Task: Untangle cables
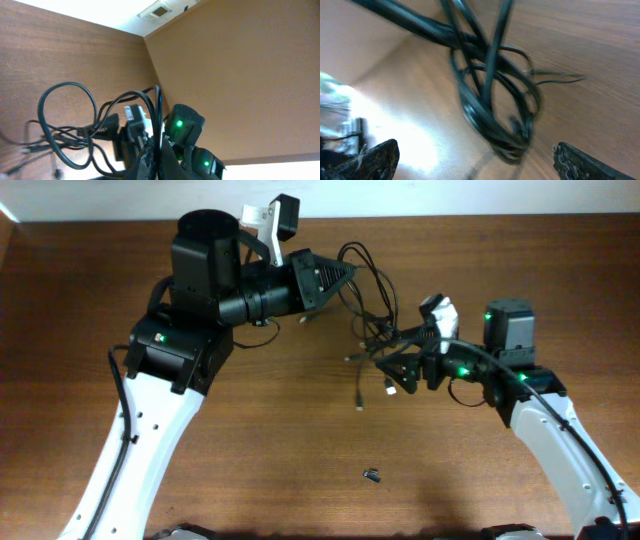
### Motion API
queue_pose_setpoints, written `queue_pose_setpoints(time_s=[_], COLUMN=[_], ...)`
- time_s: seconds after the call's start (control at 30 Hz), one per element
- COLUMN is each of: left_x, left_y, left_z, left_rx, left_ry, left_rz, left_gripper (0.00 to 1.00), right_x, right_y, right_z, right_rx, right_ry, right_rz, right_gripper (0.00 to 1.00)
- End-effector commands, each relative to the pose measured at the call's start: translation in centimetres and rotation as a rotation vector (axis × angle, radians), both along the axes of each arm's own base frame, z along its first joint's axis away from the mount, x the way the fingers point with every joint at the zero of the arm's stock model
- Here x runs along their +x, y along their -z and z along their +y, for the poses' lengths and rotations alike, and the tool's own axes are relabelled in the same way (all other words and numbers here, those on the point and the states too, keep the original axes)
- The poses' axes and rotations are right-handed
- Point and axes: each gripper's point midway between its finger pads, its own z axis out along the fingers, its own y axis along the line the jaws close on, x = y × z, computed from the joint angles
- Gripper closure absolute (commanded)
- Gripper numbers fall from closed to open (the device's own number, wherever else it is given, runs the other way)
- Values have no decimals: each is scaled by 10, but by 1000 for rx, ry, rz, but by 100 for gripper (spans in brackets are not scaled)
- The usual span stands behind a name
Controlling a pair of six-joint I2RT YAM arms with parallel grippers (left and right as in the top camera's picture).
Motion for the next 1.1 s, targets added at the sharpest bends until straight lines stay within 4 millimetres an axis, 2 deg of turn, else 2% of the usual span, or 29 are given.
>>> queue_pose_setpoints(time_s=[0.0,0.07,0.1,0.33,0.43,0.47,0.53,0.6,0.67,0.87,0.9,0.97,1.0,1.03,1.07], left_x=[-16,-21,-23,-22,-23,-23,-23,-23,-23,-23,-18,-13,-9,-5,8], left_y=[-18,-19,-20,-21,-21,-21,-21,-21,-21,-21,-20,-17,-12,-3,21], left_z=[-3,-5,-6,-6,-7,-7,-7,-7,-7,-7,-5,-2,2,7,26], left_rx=[-47,-57,-62,-62,-77,-81,-82,-82,-82,-81,-64,-9,48,115,279], left_ry=[57,87,101,96,96,93,93,92,92,91,65,53,46,23,-67], left_rz=[-11,-8,-6,-15,14,23,26,26,26,26,6,-80,-133,-171,-196], left_gripper=[100,100,100,100,100,100,100,100,100,100,100,85,67,58,44], right_x=[14,16,16,13,14,14,15,15,15,12,10,5,3,1,-3], right_y=[4,3,2,-2,-2,-3,-4,-4,-4,-6,-7,-11,-13,-14,-17], right_z=[-5,-5,-5,-1,-1,-1,-1,0,0,2,3,7,9,11,14], right_rx=[-83,-82,-81,-58,-58,-58,-56,-55,-54,-42,-29,0,14,25,44], right_ry=[62,63,62,36,37,37,37,36,33,20,7,-27,-44,-58,-81], right_rz=[-60,-71,-76,-81,-86,-88,-94,-94,-94,-92,-89,-86,-85,-84,-83], right_gripper=[9,30,32,27,28,32,54,71,95,96,96,96,96,96,96])
